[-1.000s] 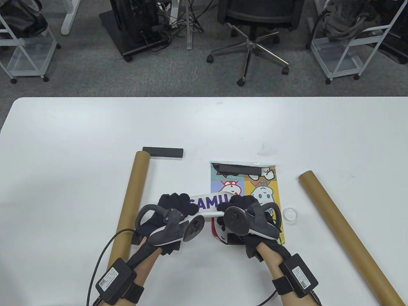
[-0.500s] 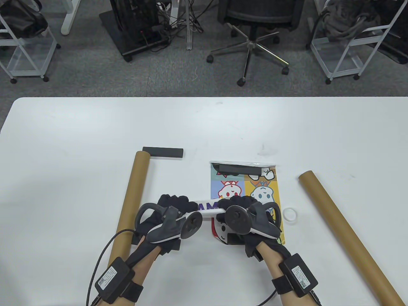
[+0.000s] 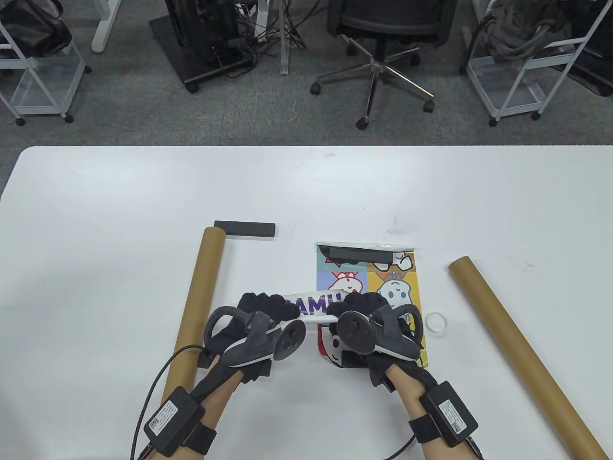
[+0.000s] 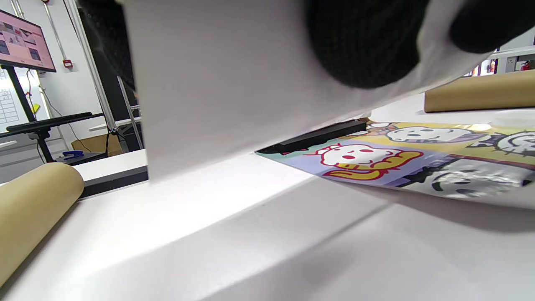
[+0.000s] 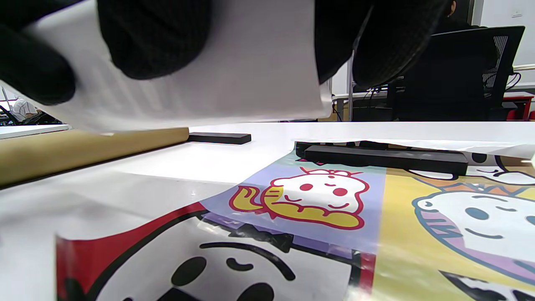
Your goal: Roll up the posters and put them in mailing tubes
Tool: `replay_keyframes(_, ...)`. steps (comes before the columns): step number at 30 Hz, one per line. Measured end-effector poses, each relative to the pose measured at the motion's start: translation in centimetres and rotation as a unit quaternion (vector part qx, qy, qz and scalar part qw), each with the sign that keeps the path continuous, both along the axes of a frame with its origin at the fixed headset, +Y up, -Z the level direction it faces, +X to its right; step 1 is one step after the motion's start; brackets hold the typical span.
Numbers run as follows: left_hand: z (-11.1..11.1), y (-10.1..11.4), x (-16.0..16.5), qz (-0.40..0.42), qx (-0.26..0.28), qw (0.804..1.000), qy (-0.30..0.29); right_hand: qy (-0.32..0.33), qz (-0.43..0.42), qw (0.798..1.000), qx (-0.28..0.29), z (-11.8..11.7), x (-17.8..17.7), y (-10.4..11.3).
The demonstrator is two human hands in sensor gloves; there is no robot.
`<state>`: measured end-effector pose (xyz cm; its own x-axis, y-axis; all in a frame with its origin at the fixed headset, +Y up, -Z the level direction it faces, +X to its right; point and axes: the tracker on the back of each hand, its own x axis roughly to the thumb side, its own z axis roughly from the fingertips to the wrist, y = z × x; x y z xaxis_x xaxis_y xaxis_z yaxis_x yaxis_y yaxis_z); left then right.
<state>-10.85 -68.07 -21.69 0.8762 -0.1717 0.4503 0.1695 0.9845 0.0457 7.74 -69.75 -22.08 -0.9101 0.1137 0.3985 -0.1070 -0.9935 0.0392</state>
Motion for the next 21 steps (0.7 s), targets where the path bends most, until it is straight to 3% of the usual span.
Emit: replay_keyframes(21, -0.06, -0.04, -0.20, -0.012, -0.011, 1.000, 0.000, -0.002, 0.017, 1.000, -0.024, 0.10, -0.42, 0.00)
